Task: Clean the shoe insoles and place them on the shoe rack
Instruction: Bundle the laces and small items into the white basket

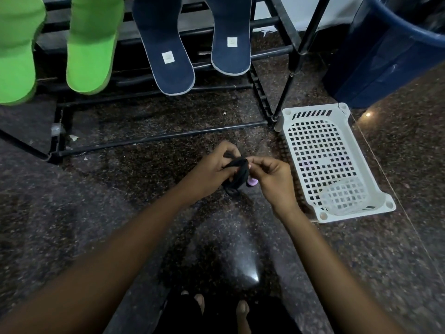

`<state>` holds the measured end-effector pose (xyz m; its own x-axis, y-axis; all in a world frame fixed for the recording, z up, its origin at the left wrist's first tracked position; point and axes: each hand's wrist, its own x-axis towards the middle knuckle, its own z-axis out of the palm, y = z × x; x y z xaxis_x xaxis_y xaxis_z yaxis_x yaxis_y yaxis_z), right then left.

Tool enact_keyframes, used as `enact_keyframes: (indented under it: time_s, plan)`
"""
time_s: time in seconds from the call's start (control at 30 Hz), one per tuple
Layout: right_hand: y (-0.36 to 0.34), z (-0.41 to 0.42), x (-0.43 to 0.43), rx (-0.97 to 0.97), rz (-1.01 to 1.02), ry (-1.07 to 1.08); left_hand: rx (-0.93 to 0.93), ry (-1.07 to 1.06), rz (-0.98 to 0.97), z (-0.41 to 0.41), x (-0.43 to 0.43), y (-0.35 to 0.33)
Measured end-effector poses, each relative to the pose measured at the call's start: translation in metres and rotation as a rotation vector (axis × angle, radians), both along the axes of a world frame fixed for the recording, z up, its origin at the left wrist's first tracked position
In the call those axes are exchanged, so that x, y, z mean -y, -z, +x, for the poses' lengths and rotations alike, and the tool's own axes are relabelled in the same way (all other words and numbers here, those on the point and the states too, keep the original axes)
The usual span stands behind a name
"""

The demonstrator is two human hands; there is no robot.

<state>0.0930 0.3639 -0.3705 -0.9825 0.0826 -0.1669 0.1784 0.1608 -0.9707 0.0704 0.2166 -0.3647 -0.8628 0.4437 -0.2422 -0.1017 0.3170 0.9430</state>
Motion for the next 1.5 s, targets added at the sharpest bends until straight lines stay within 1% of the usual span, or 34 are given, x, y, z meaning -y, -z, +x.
enact_keyframes:
  time_s: [0.1, 0.3, 0.47, 0.53, 0.67, 0.9, 1.0, 1.07, 1.3, 1.4, 1.5]
  plan:
    - [0.003, 0.004, 0.005, 0.034, -0.054, 0.054, 0.000, -0.039, 0.012, 0.001, -0.001, 0.000]
    - [0.001, 0.009, 0.012, 0.054, -0.010, 0.028, -0.052, -0.122, -0.126, 0.000, -0.002, -0.002]
    - [-0.012, 0.014, 0.014, 0.095, -0.025, 0.032, -0.191, -0.175, -0.263, 0.001, -0.007, -0.002]
    - [-0.011, 0.013, 0.019, 0.076, 0.031, 0.024, -0.229, -0.184, -0.311, 0.002, -0.008, -0.003]
    - [-0.006, 0.011, 0.021, 0.055, 0.148, 0.031, -0.223, -0.213, -0.365, 0.000, -0.009, -0.004]
    - [-0.003, 0.008, 0.014, 0.049, 0.167, 0.030, -0.044, -0.194, -0.287, -0.004, -0.008, -0.007]
    - [-0.001, 0.007, 0.012, 0.038, 0.122, 0.032, 0.037, -0.190, -0.253, -0.004, -0.008, -0.009]
    - [-0.001, 0.007, 0.010, 0.034, 0.079, 0.034, 0.156, -0.177, -0.175, -0.005, -0.005, -0.010]
    - [-0.001, 0.001, 0.003, 0.030, -0.098, -0.013, 0.527, -0.164, 0.225, -0.003, 0.000, -0.019]
    - [0.000, 0.000, 0.001, 0.025, -0.128, -0.047, 0.624, -0.173, 0.300, -0.004, 0.003, -0.021]
    - [0.000, 0.000, 0.001, 0.005, -0.114, -0.063, 0.661, -0.205, 0.345, -0.004, 0.000, -0.021]
